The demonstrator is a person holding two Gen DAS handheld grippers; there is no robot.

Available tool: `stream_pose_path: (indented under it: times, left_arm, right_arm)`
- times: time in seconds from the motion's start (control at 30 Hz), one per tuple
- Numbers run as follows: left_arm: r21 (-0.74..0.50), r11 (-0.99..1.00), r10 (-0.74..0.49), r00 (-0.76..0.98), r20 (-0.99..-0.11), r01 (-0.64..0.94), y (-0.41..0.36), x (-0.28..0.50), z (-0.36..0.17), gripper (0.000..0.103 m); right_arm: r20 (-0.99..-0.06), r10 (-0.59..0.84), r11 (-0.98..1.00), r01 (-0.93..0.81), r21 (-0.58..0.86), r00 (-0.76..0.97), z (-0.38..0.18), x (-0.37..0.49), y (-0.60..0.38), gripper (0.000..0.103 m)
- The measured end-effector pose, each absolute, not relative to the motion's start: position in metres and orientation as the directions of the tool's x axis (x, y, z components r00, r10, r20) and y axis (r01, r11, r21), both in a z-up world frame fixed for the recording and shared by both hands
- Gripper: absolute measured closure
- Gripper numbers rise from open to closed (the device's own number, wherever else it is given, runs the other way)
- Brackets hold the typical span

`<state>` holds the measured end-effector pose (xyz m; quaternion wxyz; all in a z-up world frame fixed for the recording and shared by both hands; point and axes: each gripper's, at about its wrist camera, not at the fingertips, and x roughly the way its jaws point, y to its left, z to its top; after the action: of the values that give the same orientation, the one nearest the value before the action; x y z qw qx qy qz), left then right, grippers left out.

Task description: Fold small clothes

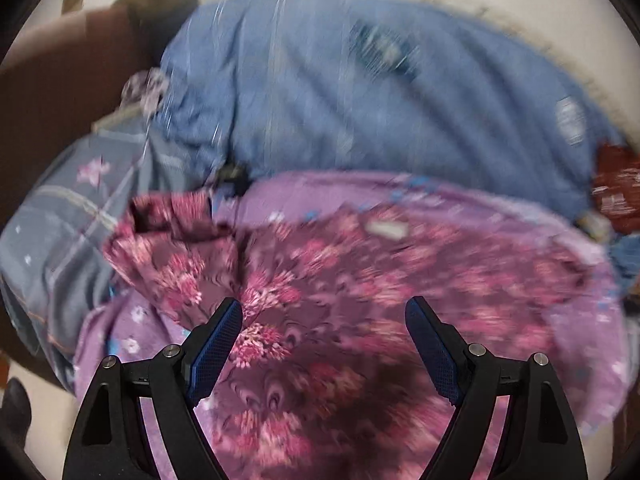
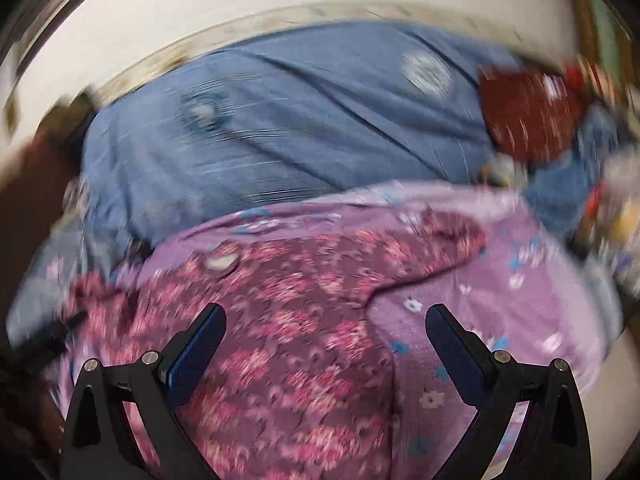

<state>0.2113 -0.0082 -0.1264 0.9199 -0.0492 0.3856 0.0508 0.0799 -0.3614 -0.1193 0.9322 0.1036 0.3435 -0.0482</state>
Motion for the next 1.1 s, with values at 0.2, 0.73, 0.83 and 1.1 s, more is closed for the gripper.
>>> stream_pose_path:
  times: [0.2,0.73,0.83,1.1]
  left_arm:
    - [0.048,0.985,0.137,0.59,-0.796,-0.164,-0.018,0.286,-0.201,0.02]
    - [-0.008,0.982,0.115,0.622,-0.775,-0.19,-0.01,0.304,-0.256,0.001]
    - [-0.01,0.984,0.098,0.585,-0.805,-0.179,-0.01,0.308,-0.252,0.001]
    - [-0.244,0.946,-0.06,0.621,-0.781,-0.215,0.027,0.309,-0.225,0.006]
  right_arm:
    - [-0.677,0.128,0.764,0.363,0.533,0.725,-0.199,0.13,-0.493,0.009]
    - [-0.731,0.017,0.577,0.59,0.564,0.682,-0.275,0.226,-0.565,0.077]
    - [-0.685,0.0,0.607,0.545,0.579,0.728,-0.261,0.227,-0.555,0.093]
    - [-0.403,0.232,0.818,0.046,0.573,0.885,-0.183,0.22,-0.437,0.095]
